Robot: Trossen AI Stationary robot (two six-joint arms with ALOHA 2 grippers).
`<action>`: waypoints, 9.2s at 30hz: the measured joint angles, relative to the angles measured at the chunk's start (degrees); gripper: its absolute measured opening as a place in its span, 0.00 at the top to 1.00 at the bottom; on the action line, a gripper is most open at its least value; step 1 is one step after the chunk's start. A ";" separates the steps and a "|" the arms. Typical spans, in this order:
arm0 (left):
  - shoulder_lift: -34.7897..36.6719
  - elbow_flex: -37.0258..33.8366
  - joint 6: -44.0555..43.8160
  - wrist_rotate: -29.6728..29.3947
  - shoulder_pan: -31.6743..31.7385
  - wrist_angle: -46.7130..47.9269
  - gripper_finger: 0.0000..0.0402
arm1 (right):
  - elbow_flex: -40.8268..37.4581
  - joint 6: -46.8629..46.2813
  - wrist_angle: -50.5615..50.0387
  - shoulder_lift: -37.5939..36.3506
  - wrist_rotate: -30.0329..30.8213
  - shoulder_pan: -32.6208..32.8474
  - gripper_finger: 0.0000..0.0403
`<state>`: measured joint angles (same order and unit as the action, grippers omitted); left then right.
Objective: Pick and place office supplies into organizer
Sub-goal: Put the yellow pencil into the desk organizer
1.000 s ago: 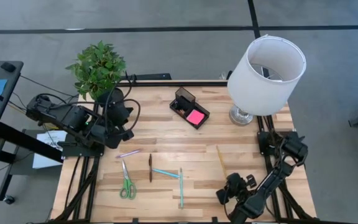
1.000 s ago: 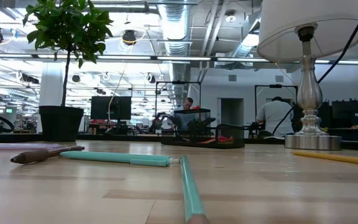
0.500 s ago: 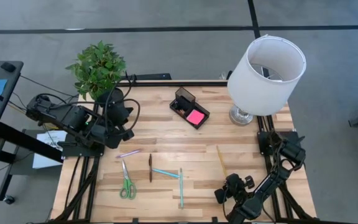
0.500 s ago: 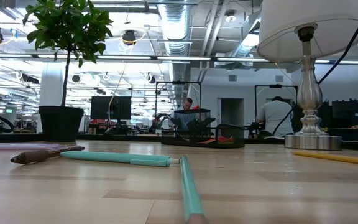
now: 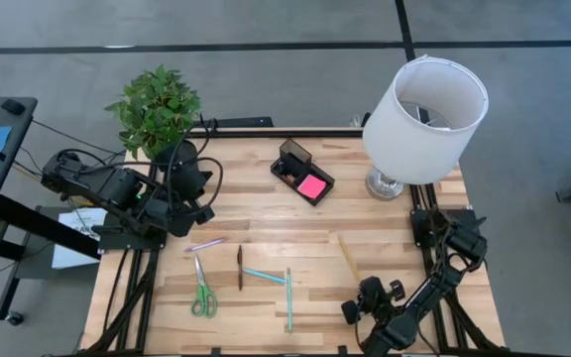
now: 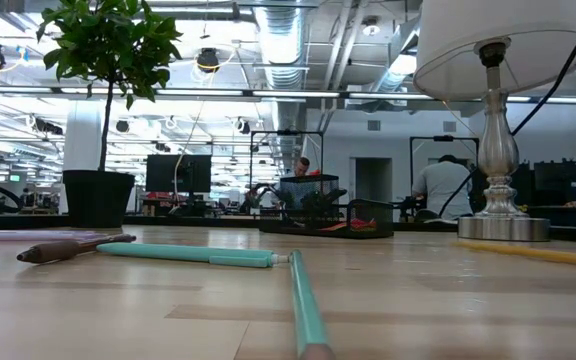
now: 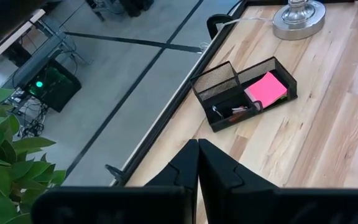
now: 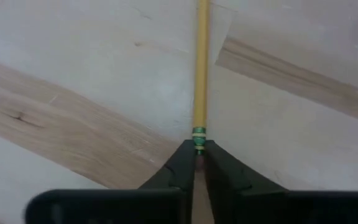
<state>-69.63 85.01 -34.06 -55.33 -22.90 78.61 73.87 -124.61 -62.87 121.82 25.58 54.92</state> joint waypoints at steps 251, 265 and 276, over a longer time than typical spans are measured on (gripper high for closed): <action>15.08 0.00 44.85 41.62 19.56 -10.19 0.80 | 36.39 13.59 -26.94 24.33 32.44 -18.01 0.98; 12.59 0.00 46.46 41.00 19.56 -9.94 0.80 | 41.60 29.00 -27.10 16.59 36.22 -25.92 0.98; 16.16 0.00 45.49 41.09 19.56 -7.92 0.80 | 41.66 41.12 -24.18 -2.52 27.55 -34.14 0.98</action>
<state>-53.46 85.01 11.42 -14.24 -3.33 70.69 115.52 -83.49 -87.05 119.30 53.13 20.77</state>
